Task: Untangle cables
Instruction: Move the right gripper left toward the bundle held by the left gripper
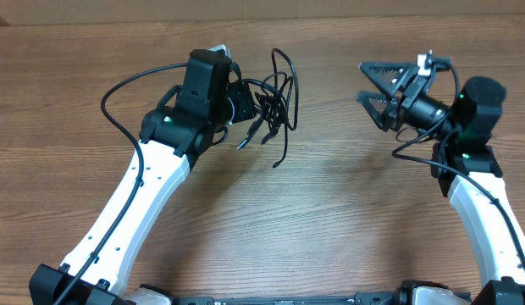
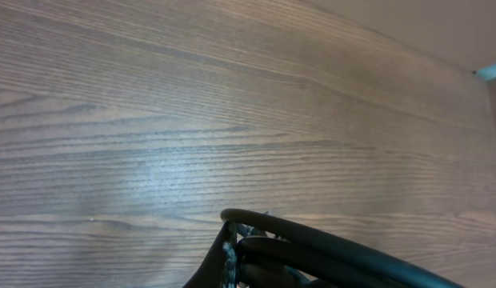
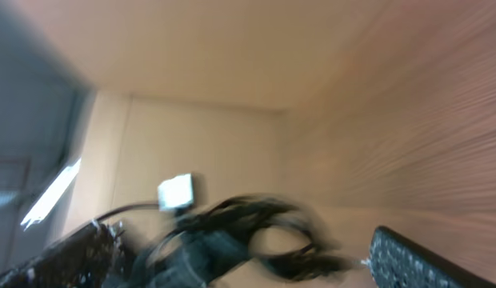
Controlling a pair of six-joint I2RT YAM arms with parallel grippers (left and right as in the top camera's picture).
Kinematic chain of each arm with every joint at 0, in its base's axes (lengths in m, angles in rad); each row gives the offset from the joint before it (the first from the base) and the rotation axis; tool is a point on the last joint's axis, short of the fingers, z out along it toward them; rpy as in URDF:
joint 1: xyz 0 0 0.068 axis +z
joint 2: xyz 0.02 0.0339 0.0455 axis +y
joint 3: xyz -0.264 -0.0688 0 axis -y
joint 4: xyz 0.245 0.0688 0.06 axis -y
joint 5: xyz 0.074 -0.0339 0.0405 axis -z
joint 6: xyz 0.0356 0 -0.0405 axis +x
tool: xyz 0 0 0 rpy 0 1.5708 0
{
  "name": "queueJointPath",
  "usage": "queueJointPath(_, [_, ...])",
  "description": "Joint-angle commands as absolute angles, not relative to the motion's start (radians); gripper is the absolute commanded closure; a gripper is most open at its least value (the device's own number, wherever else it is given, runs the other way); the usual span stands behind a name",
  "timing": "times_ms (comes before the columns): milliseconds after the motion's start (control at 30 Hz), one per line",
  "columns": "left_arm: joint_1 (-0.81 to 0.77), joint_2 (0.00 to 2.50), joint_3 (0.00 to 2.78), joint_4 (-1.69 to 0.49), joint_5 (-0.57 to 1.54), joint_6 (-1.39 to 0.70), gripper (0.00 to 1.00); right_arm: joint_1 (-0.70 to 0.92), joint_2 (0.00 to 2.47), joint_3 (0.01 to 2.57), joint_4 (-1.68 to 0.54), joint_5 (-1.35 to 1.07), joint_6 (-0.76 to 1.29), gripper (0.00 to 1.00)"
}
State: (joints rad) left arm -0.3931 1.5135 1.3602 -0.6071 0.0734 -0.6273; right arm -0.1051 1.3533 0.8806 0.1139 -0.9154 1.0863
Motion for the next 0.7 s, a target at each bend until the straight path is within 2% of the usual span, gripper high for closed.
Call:
queueJointPath(0, [-0.392,1.510,1.359,-0.602,0.053,-0.713,0.96,-0.106,1.353,0.889,-0.006,-0.645,0.776,0.00])
queueJointPath(133, [-0.393,1.510,1.359,-0.605,0.000,-0.883,0.96,-0.106,1.352,0.889,-0.167,-0.576,0.693,0.00])
queueJointPath(300, [-0.393,1.511,1.359,-0.602,-0.006,-1.145,0.96,-0.106,1.344,0.889,-0.263,-0.577,0.621,0.00])
queueJointPath(467, [-0.393,1.511,1.359,-0.602,-0.027,-1.218,0.96,-0.074,1.276,0.890,-0.329,-0.578,0.532,0.00])
queueJointPath(667, [-0.394,1.511,1.359,-0.601,-0.026,-1.265,0.95,0.083,1.140,0.890,-0.355,-0.580,0.452,0.00])
